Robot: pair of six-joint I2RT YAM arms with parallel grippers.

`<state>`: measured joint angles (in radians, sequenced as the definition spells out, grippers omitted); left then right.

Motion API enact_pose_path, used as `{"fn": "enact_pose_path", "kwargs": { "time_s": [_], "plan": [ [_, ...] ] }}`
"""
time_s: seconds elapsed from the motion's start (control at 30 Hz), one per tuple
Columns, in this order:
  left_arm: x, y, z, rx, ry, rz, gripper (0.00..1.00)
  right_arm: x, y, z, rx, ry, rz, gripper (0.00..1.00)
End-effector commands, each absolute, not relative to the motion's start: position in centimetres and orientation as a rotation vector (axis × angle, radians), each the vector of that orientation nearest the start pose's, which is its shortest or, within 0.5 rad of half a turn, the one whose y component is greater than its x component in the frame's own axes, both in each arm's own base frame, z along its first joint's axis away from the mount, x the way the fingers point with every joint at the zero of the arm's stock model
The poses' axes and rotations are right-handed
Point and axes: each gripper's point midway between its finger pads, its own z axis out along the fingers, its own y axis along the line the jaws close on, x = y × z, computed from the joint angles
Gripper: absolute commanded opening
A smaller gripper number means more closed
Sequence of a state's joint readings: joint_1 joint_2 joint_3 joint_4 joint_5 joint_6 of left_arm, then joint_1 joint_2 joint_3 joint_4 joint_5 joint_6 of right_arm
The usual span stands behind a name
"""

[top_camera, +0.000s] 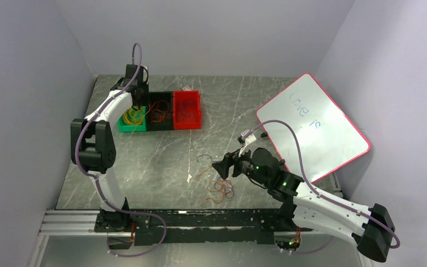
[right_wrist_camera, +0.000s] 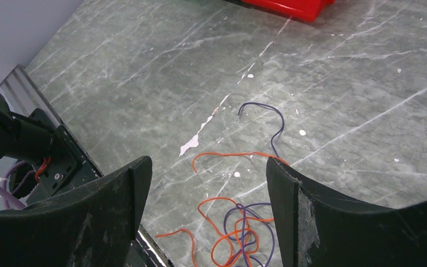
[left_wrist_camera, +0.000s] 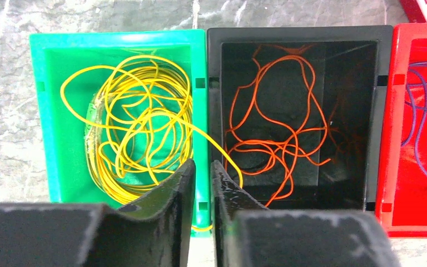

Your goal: Untangle the cables

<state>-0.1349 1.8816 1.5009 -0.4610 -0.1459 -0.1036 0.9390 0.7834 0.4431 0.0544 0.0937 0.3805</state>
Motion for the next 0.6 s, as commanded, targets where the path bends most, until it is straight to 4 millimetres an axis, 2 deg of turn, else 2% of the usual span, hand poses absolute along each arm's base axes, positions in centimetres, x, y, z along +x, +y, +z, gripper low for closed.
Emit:
{"fn": "enact_pose_path", "kwargs": {
  "time_s": [0.0,0.1,0.23,0.43,0.57],
  "plan": [
    [49.1,-3.6,12.8,-0.028,2.378,0.114,0.17,18.6,25.2,17.1,-0.473,1.866,0.819,0.79],
    [49.2,-2.8,12.8,-0.041,2.379,0.128,0.09,18.6,25.2,17.0,-0.473,1.867,0.821,0.79],
    [49.0,-1.9,12.9,-0.068,2.385,0.092,0.07,18.6,25.2,17.0,-0.472,1.869,0.82,0.79],
    [48.5,-2.9,15.5,-0.09,2.296,-0.011,0.26,18.5,25.2,16.9,-0.473,1.871,0.824,0.79],
    [48.3,-4.2,16.0,-0.07,2.286,-0.051,0.4,18.5,25.3,16.9,-0.472,1.871,0.83,0.79]
  ]
}}
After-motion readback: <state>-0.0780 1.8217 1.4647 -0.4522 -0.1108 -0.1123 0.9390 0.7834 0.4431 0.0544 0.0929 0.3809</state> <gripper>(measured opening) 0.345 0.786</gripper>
